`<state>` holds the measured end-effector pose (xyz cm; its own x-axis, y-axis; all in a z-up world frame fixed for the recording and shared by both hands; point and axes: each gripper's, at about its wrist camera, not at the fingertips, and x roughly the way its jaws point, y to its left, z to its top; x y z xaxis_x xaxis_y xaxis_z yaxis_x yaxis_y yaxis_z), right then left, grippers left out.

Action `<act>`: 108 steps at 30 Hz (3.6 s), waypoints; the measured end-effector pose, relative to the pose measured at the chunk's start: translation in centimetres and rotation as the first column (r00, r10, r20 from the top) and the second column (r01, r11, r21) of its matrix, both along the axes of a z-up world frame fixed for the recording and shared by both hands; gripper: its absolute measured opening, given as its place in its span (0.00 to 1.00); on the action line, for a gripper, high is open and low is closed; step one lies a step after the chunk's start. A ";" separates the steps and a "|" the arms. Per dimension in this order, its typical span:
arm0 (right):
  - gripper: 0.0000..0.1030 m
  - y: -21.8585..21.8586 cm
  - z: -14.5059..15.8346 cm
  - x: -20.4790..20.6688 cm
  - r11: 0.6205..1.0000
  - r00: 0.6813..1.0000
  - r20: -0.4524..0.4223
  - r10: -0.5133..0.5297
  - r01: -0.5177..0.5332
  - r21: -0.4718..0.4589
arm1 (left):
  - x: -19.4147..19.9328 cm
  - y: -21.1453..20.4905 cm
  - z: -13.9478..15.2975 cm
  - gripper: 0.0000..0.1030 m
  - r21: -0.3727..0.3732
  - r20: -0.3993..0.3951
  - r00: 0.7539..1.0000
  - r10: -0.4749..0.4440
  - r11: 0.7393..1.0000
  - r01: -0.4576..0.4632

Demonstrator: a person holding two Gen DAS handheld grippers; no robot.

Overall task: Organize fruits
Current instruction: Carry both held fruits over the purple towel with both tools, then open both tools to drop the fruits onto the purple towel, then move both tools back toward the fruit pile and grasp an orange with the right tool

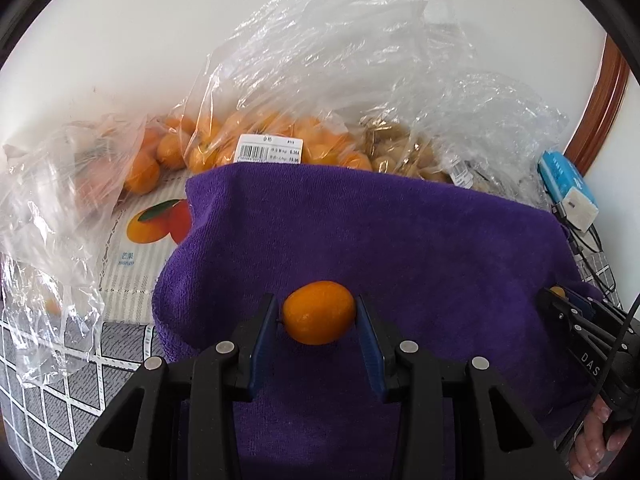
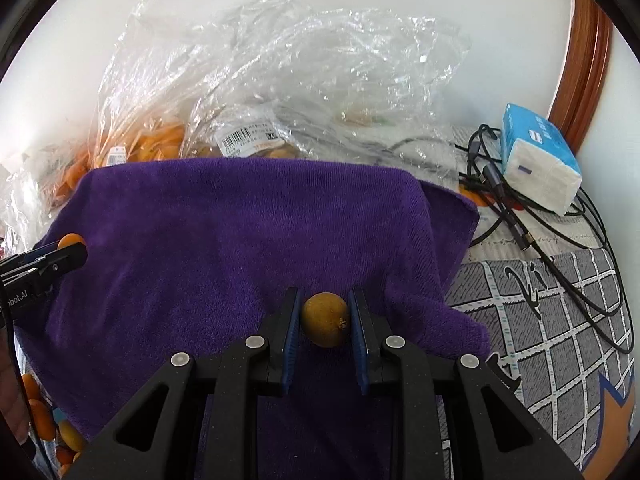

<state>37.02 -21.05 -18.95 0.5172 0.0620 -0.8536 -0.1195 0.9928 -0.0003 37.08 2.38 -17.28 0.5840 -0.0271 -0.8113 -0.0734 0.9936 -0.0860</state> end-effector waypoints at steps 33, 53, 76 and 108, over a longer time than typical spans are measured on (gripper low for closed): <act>0.71 -0.3 9.6 -10.7 0.996 0.992 0.104 -0.065 0.058 0.062 | -9.6 1.0 11.8 0.60 -0.046 0.271 0.962 -0.012 0.999 0.026; 0.68 1.2 7.9 -21.8 0.995 0.995 0.078 0.057 -0.062 0.073 | -23.6 5.7 3.2 0.63 -0.042 0.130 0.981 0.143 0.989 -0.139; 0.47 4.9 3.9 -18.1 0.976 0.992 0.044 0.116 -0.122 0.182 | -25.8 7.7 -3.6 0.81 -0.050 0.065 0.973 0.221 0.975 -0.218; 0.41 -1.4 1.4 -20.3 0.995 0.996 0.072 0.060 -0.065 0.069 | -19.6 5.4 -2.2 0.57 -0.003 0.056 0.992 0.113 0.994 -0.113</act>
<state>16.73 -22.49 -17.56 0.5687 0.1558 -0.8077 -0.1840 0.9811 0.0597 17.50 7.75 -19.48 0.6280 0.0418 -0.7771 -0.1801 0.9793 -0.0929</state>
